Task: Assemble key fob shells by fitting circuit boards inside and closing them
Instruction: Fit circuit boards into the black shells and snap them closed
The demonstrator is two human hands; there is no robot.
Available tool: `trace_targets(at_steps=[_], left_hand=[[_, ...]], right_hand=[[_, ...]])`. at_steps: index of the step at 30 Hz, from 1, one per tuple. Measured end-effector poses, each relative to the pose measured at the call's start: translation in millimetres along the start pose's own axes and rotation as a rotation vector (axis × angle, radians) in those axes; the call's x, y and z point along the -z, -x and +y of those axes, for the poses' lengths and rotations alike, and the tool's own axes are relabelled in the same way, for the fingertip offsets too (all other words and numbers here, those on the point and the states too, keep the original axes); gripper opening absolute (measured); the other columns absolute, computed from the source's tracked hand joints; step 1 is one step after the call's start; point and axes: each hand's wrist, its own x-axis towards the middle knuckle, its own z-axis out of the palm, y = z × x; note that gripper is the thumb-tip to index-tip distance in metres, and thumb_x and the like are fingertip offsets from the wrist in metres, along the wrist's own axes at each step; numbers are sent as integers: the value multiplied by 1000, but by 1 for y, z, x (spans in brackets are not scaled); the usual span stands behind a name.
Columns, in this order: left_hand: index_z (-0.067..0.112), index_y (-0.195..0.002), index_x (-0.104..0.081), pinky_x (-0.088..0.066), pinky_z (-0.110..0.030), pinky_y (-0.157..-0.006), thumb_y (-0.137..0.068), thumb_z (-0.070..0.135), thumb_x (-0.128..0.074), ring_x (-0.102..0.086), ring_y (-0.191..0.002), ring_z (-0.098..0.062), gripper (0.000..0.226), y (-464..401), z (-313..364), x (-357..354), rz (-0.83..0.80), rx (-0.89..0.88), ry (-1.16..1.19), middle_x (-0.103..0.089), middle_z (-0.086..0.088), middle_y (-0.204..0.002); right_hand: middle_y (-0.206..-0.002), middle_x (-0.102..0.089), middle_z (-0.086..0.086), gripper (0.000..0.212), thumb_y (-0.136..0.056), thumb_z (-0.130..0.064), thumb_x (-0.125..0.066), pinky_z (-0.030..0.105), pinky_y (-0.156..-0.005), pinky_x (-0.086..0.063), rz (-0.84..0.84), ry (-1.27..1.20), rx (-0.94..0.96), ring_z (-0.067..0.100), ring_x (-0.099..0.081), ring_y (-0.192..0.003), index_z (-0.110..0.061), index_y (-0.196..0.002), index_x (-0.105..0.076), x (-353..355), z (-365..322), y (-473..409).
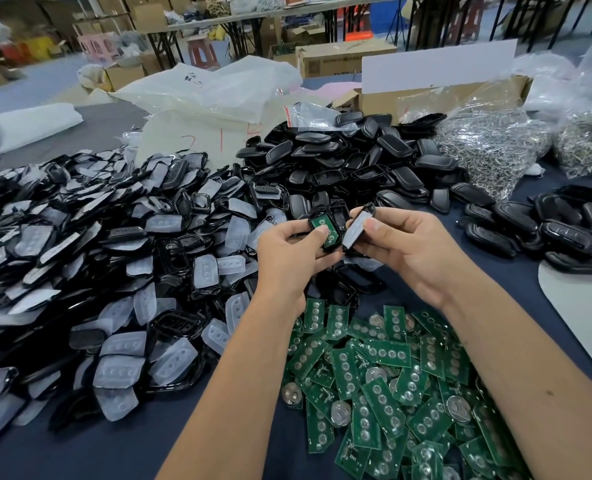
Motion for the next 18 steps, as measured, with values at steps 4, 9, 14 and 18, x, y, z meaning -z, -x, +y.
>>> trace_targets(at_steps=[4,9,14,18], left_hand=[[7,-98,-72,-63,-29,-66,-91,7,-78,-73,-60,-16,9,0,-1,0,-23,-34,-8,-70,-12,-90],[14,-91,-76,-64,-30,-71,-91,6,-78,-76,-73,-15,7,4,-1,-2,-108,-156,-45,-77,-2,-77],[20,-89,-79,-64,-30,-69,-88,9,-82,-78,-80,-16,12,6,-6,-6,-82,-307,-214,-79,-1,-83],[13,-107,-82,-63,-38,-82,-91,15,-79,-76,-89,-13,16,4,-12,-9,-111,-434,-459,-79,2,-94]], right_hand=[[-105,-77,16,35,-85,-15,-70,37,-90,-63,21,4,2,26,-73,-97,3,-115,-72,1,1,-1],[-106,-78,20,34,-82,-17,-75,33,-83,-63,90,25,40,27,-76,-95,2,-110,-75,1,3,-3],[-105,-79,19,31,-76,-23,-79,38,-87,-64,130,94,81,30,-76,-96,-6,-101,-80,1,8,-3],[-100,-80,14,16,-83,-16,-81,33,-84,-64,174,182,99,22,-75,-91,-11,-98,-82,1,11,-4]])
